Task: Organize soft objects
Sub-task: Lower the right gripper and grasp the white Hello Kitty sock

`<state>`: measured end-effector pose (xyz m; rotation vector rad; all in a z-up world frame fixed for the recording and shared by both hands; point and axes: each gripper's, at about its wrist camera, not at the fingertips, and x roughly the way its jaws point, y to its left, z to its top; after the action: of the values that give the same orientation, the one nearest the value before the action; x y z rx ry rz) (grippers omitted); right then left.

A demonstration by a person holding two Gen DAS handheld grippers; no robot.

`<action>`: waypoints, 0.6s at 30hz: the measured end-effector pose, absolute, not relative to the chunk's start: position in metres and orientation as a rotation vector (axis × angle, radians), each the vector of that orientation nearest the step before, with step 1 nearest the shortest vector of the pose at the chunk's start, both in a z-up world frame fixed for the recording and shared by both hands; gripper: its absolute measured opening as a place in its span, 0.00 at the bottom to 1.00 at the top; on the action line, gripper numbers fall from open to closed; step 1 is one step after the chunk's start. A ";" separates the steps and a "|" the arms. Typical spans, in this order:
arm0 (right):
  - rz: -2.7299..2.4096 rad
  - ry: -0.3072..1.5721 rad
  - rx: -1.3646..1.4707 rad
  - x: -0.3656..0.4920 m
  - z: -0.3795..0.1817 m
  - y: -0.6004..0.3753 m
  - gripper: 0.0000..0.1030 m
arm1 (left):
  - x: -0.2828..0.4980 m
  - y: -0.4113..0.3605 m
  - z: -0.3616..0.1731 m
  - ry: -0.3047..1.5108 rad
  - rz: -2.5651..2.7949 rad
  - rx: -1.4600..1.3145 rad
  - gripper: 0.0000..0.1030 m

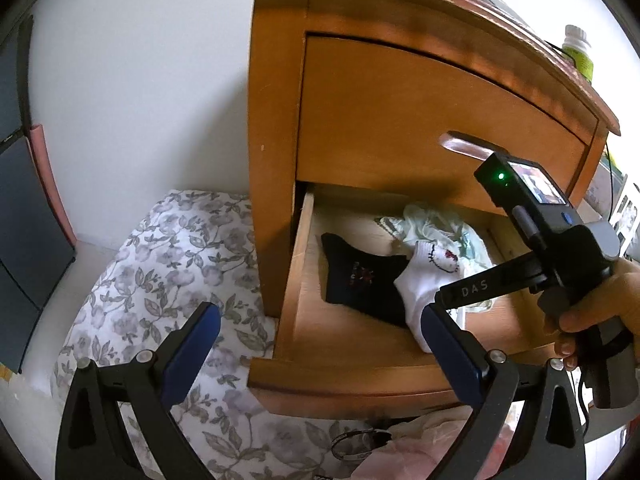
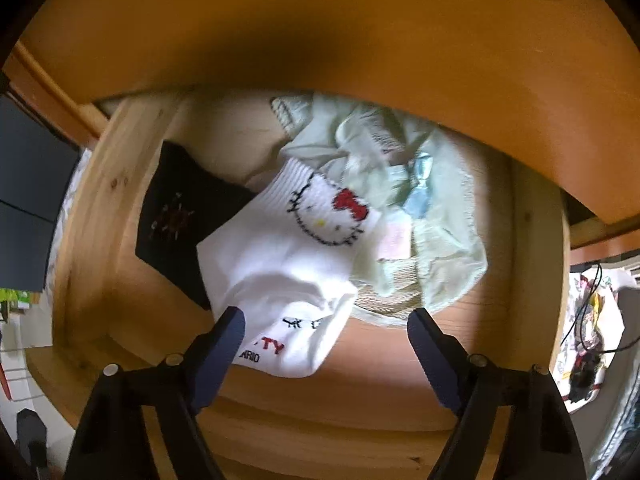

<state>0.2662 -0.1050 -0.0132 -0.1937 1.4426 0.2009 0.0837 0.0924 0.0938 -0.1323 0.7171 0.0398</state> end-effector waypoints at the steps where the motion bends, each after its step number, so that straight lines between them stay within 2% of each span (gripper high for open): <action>1: 0.200 1.446 -0.197 0.266 -0.015 -0.104 0.83 | 0.084 0.094 0.094 0.716 0.041 -0.135 0.98; 5: 0.210 1.474 -0.206 0.268 -0.019 -0.101 0.83 | 0.083 0.096 0.093 0.713 0.047 -0.140 0.98; 6: 0.206 1.479 -0.211 0.268 -0.021 -0.101 0.80 | 0.084 0.095 0.093 0.715 0.047 -0.138 0.98; 11: 0.220 1.499 -0.205 0.274 -0.029 -0.095 0.61 | 0.085 0.095 0.090 0.722 0.047 -0.131 0.98; 13: 0.235 1.501 -0.204 0.273 -0.030 -0.090 0.48 | 0.085 0.097 0.089 0.723 0.050 -0.134 0.98; 15: 0.241 1.496 -0.214 0.271 -0.036 -0.081 0.41 | 0.086 0.098 0.089 0.723 0.053 -0.136 0.98; 18: 0.259 1.473 -0.241 0.266 -0.033 -0.072 0.25 | 0.086 0.099 0.089 0.721 0.059 -0.140 0.98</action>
<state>0.2663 -0.0723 -0.0332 -0.2411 1.4729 0.2587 0.0855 0.0994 0.0886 -0.1397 0.7205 0.0586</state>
